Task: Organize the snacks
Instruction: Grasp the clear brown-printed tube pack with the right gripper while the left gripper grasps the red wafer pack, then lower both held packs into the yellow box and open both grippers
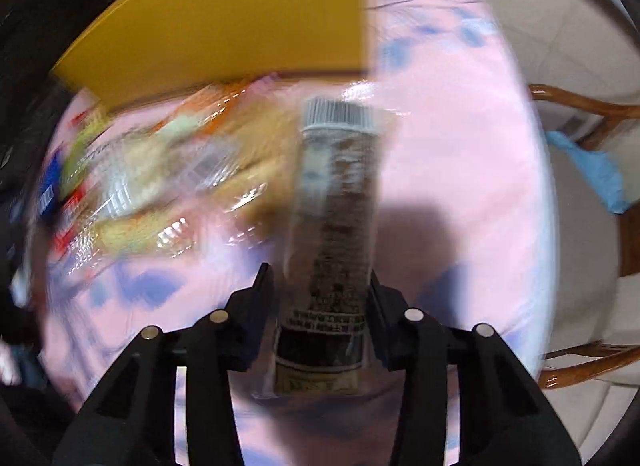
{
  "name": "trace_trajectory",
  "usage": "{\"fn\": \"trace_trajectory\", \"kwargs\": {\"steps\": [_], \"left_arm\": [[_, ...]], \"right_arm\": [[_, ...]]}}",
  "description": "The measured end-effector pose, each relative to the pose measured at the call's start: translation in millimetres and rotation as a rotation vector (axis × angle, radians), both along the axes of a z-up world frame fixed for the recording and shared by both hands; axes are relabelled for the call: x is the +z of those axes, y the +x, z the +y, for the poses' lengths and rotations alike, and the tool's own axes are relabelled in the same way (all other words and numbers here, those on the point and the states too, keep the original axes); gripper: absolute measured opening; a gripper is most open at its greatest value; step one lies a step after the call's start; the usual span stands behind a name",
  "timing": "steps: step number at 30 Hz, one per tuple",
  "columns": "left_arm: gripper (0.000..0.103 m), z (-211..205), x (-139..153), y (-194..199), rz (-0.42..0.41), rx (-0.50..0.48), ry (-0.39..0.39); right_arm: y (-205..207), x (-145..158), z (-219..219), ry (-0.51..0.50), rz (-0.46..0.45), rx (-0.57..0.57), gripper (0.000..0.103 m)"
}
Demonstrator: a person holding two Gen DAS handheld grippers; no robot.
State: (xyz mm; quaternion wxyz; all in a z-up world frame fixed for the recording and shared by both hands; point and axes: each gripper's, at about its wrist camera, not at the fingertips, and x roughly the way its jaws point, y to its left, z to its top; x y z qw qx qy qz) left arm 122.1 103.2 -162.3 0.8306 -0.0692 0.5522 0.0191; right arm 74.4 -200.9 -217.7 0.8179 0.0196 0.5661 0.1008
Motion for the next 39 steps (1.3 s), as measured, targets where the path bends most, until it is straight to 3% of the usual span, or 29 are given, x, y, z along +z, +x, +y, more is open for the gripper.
{"fn": "trace_trajectory", "kwargs": {"steps": [2, 6, 11, 14, 17, 20, 22, 23, 25, 27, 31, 35, 39], "left_arm": [[0.101, 9.5, -1.3, -9.8, 0.005, -0.007, -0.004], [0.101, 5.0, -9.9, -21.5, 0.031, -0.080, 0.018], [0.101, -17.0, -42.1, -15.4, 0.062, -0.181, 0.033], [0.100, -33.8, -64.4, -6.0, 0.075, -0.259, 0.103], [0.091, -34.3, -83.9, 1.8, 0.114, -0.281, 0.090], [0.079, -31.8, -80.5, 2.0, 0.072, -0.284, 0.087], [0.060, -31.4, -76.4, -0.3, 0.053, -0.286, 0.089], [0.045, -31.4, -73.6, -2.2, 0.048, -0.283, 0.089], [0.045, -32.2, -72.3, -5.8, 0.052, -0.274, 0.089], [0.045, -31.7, -69.8, -11.3, 0.054, -0.245, 0.064], [0.045, -36.0, -47.9, -27.1, 0.030, -0.209, 0.004], [0.045, -61.1, 0.9, -35.8, -0.069, -0.238, -0.005], [0.045, -86.8, 38.5, -13.2, -0.142, -0.244, -0.002]], "right_arm": [[-12.5, -0.9, 22.7, -0.019, -0.002, 0.050, 0.048], [-24.3, -5.3, 53.7, -0.149, -0.037, 0.108, 0.058], [-11.4, -5.8, 50.2, -0.136, -0.017, 0.094, 0.059], [-7.6, -6.2, 50.2, -0.130, -0.019, 0.087, 0.059], [-8.2, -5.0, 47.7, -0.109, -0.017, 0.074, 0.059], [-15.0, -3.3, 40.1, -0.095, -0.017, 0.060, 0.059], [-17.0, -2.5, 33.9, -0.094, -0.018, 0.056, 0.059], [-17.1, -2.1, 33.4, -0.099, -0.019, 0.053, 0.053], [-19.7, -2.2, 30.2, -0.121, -0.033, 0.037, 0.037], [-20.5, -0.7, 22.4, -0.083, -0.034, 0.015, 0.030], [-31.0, 18.3, 16.8, -0.067, -0.098, 0.013, 0.030], [-38.6, 44.4, 20.5, -0.039, -0.169, 0.032, 0.030], [-34.6, 79.2, 38.1, 0.011, -0.243, 0.076, 0.030]]}}
